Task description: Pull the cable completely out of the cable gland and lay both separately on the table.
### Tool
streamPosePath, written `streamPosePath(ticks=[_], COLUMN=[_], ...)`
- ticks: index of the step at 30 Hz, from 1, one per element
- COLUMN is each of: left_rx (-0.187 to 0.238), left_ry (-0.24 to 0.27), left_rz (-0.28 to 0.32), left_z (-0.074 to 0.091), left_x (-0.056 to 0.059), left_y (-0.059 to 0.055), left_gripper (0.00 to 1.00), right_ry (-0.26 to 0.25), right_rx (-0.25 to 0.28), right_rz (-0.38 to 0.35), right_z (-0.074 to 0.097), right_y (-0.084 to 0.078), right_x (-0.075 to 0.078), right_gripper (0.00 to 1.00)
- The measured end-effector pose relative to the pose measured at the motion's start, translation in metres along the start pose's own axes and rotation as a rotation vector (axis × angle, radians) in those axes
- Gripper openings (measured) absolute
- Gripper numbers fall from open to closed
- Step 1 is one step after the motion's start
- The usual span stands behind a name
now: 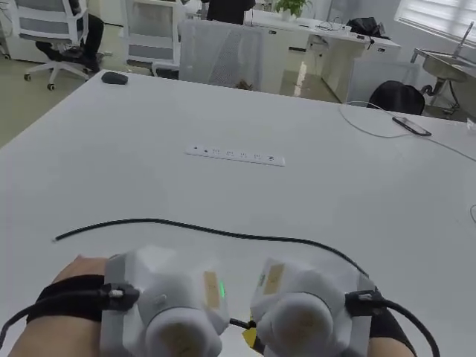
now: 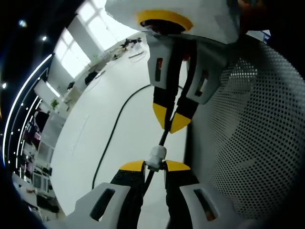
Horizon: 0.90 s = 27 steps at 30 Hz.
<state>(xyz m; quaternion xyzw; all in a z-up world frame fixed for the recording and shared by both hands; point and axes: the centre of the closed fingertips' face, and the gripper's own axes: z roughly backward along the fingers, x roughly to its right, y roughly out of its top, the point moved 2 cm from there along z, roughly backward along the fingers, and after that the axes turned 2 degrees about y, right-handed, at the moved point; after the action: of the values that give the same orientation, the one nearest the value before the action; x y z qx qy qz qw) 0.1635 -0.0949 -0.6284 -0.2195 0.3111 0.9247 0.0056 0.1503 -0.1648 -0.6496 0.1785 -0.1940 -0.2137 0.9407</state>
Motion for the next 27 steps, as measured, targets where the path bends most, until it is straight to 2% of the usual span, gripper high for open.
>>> streamPosePath(ticks=[2,6,8,9,10,12,13,16,17,19,20,24,27], left_rx=[0.002,-0.005,-0.003,0.000,0.001,0.009,0.014,0.029,0.039,0.039,0.037,0.026,0.013], left_ry=[0.004,0.003,-0.002,-0.002,-0.002,-0.010,-0.016,-0.037,-0.044,-0.041,-0.039,-0.019,0.004], left_rz=[0.010,-0.003,-0.001,-0.003,-0.007,-0.019,-0.018,-0.013,-0.007,-0.016,-0.019,-0.008,-0.005], left_z=[0.001,0.000,0.000,0.000,0.000,0.000,0.000,0.000,0.000,0.000,0.000,0.001,0.002], left_x=[-0.001,0.001,0.002,0.002,0.002,0.004,0.005,0.009,0.010,0.009,0.009,0.005,0.000], left_y=[0.000,0.000,0.000,0.001,0.001,0.003,0.004,0.007,0.008,0.009,0.009,0.005,0.002], left_gripper=[0.16,0.16,0.16,0.16,0.16,0.16,0.16,0.16,0.16,0.16,0.16,0.16,0.16], right_ry=[-0.014,-0.001,0.023,0.055,0.053,0.045,0.054,0.081,0.086,0.093,0.090,0.075,0.008], right_rx=[-0.058,-0.049,0.007,0.047,0.055,0.101,0.115,0.152,0.164,0.173,0.176,0.146,0.029], right_rz=[-0.015,-0.010,-0.001,0.010,0.020,0.059,0.044,0.062,0.069,0.073,0.055,-0.003,-0.028], right_z=[-0.001,-0.001,-0.002,-0.002,-0.002,0.002,0.003,0.005,0.006,0.006,0.006,0.004,0.002], right_y=[-0.011,-0.009,0.002,0.010,0.011,0.020,0.023,0.028,0.031,0.032,0.032,0.024,0.003], right_x=[0.004,0.002,-0.003,-0.009,-0.009,-0.008,-0.010,-0.014,-0.015,-0.016,-0.015,-0.009,0.000], right_gripper=[0.04,0.06,0.18,0.22,0.23,0.21,0.21,0.18,0.16,0.05,0.05,0.05,0.05])
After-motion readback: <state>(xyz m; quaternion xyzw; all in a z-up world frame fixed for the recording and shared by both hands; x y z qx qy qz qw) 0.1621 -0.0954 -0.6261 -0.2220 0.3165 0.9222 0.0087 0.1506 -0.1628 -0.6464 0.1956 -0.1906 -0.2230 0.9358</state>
